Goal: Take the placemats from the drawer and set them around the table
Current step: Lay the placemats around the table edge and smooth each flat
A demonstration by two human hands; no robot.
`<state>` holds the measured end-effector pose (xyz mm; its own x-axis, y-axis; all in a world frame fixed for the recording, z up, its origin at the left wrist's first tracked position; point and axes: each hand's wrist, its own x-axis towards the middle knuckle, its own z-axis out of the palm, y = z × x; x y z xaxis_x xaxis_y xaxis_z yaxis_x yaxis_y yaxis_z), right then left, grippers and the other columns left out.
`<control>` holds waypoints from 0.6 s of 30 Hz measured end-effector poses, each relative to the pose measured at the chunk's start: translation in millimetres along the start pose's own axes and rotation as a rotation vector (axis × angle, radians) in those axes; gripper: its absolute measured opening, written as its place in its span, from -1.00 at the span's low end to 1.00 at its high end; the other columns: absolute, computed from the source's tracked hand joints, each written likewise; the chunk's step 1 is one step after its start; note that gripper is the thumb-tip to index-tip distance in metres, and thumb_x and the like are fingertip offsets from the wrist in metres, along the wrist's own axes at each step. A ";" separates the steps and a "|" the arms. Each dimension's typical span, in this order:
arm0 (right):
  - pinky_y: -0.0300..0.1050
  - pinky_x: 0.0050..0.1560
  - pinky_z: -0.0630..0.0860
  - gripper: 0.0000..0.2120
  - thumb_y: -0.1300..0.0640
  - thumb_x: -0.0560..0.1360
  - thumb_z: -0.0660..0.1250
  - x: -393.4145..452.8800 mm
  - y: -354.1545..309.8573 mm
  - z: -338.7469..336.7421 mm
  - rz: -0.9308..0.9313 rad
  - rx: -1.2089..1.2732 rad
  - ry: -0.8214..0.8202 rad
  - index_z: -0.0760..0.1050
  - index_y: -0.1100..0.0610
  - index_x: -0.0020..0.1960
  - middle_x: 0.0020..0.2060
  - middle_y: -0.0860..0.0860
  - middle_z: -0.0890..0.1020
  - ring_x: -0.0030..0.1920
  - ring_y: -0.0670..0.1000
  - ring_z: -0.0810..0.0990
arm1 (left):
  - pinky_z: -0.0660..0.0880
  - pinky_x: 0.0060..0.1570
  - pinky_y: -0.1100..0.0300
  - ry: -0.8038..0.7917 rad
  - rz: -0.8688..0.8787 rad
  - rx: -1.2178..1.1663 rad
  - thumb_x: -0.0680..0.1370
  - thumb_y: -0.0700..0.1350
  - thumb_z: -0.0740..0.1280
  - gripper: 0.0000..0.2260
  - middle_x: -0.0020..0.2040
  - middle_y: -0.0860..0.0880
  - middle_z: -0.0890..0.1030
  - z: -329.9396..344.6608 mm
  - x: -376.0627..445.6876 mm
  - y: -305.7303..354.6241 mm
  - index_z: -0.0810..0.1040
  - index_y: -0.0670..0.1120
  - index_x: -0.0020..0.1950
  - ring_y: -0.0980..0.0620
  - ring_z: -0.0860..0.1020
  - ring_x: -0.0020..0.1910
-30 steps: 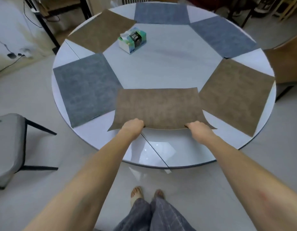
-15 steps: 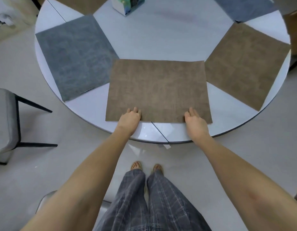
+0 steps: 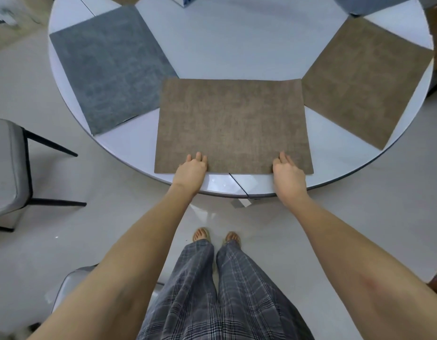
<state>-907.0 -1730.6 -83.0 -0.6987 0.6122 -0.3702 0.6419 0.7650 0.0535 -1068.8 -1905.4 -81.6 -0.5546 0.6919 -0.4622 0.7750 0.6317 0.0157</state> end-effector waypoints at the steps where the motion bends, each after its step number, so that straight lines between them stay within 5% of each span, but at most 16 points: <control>1: 0.03 0.13 0.51 -0.58 0.48 0.43 0.24 -1.4 -0.3 -0.5 0.002 -0.002 0.006 0.39 0.28 0.27 0.48 0.17 0.24 0.47 0.13 0.25 | 0.46 0.05 -0.03 -0.002 0.001 -0.004 0.46 -0.50 0.21 -0.50 0.30 -0.18 0.32 -0.4 -0.7 -0.1 0.26 -0.25 0.38 -0.25 0.34 0.33; 18: 0.03 0.18 0.52 -0.58 0.52 0.44 0.22 -12.5 -4.2 1.8 0.045 0.017 0.012 0.37 0.32 0.28 0.48 0.22 0.24 0.46 0.16 0.26 | 0.46 0.07 0.00 0.008 0.008 -0.031 0.46 -0.51 0.21 -0.48 0.32 -0.16 0.32 1.4 -6.4 0.8 0.26 -0.23 0.39 -0.26 0.29 0.39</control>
<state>-900.5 -1741.8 -80.3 -0.6729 0.6479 -0.3570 0.6776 0.7334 0.0539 -1064.2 -1909.9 -79.9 -0.5511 0.6999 -0.4544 0.7697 0.6366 0.0470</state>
